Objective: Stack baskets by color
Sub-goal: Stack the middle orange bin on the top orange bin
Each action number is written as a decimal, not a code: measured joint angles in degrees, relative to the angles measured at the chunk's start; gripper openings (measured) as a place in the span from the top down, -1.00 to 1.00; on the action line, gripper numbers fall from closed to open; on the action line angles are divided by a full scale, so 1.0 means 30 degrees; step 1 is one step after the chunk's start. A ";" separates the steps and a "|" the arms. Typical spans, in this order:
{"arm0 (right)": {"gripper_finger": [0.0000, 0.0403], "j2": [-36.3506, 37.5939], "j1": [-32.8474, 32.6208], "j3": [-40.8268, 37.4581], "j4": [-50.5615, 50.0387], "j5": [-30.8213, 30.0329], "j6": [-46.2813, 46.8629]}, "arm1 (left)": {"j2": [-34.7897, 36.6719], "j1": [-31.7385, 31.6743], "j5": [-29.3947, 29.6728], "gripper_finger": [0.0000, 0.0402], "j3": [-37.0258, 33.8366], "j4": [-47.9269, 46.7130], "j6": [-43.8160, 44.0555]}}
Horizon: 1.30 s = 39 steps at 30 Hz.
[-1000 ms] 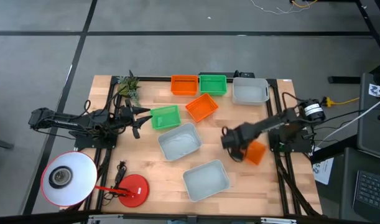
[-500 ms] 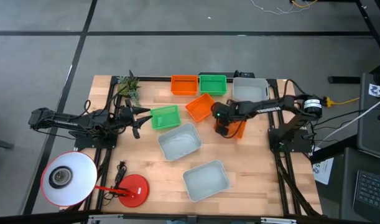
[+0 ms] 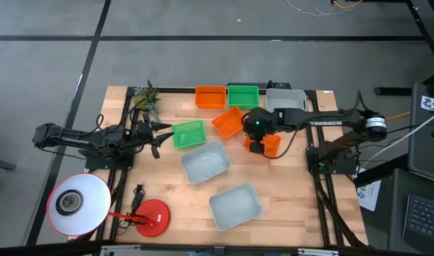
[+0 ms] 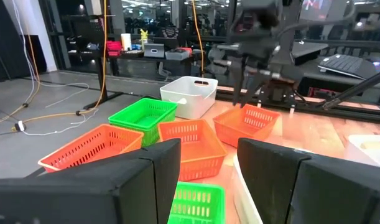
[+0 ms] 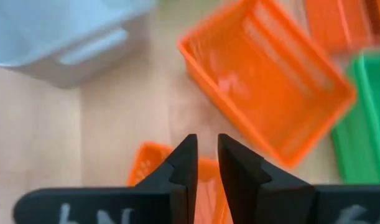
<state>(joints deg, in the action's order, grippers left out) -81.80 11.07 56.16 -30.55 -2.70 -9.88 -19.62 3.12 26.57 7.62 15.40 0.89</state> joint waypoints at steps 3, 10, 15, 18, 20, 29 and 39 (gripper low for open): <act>0.66 0.0003 0.0000 0.0051 0.0432 0.0427 -0.1808 | 0.0006 0.0001 0.0000 0.24 0.0000 -0.0068 -0.0001; 0.43 -0.1141 0.0339 0.0051 0.2350 0.0432 -0.3821 | 0.0007 0.0000 -0.0007 0.24 0.0000 -0.0600 -0.0008; 0.27 -0.2035 0.0643 0.0051 0.3284 0.0424 -0.3961 | 0.0000 -0.0001 0.0000 0.24 0.0000 -0.0714 -0.0007; 0.24 -0.2719 0.0762 0.0051 0.3267 0.0431 -0.4354 | 0.0007 0.0003 -0.0007 0.24 0.0000 -0.0761 -0.0007; 0.23 -0.3254 0.0850 0.0044 0.3273 0.0427 -0.4391 | 0.0005 0.0007 -0.0007 0.24 0.0000 -0.0856 -0.0007; 0.23 -0.6203 0.0918 0.2788 0.1240 -0.0937 -0.5464 | 0.0004 0.0003 0.0003 0.24 0.0000 -0.0874 0.0018; 0.25 -0.9716 0.0918 0.5302 -0.1781 -0.0929 -0.6282 | 0.0000 -0.0001 0.0007 0.24 0.0000 -0.1173 0.0015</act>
<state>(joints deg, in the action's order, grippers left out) -110.95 13.82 72.07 -35.89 -5.49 -28.73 -19.62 3.11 26.59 7.62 11.88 0.93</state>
